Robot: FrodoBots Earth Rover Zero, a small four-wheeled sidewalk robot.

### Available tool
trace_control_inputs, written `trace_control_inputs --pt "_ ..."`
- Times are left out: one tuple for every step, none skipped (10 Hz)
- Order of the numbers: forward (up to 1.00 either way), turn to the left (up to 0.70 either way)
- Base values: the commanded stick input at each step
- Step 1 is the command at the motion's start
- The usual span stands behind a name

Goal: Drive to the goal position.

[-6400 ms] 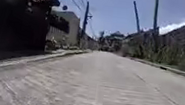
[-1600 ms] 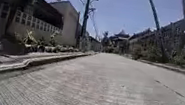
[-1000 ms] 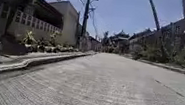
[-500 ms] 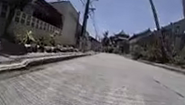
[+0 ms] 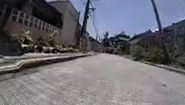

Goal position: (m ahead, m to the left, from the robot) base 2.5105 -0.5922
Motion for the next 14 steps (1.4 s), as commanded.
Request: trace_control_inputs --pt "1.0 -0.39" --pt "1.0 -0.39" --pt "1.0 -0.34" --pt "1.0 -0.06" --pt "1.0 0.0" --pt "1.0 0.0" --pt "1.0 0.0" --pt "1.0 0.0" --pt "1.0 0.0" --pt "1.0 0.0" --pt "1.0 0.0" --pt "1.0 0.0" --pt "1.0 0.0" --pt "1.0 0.0"
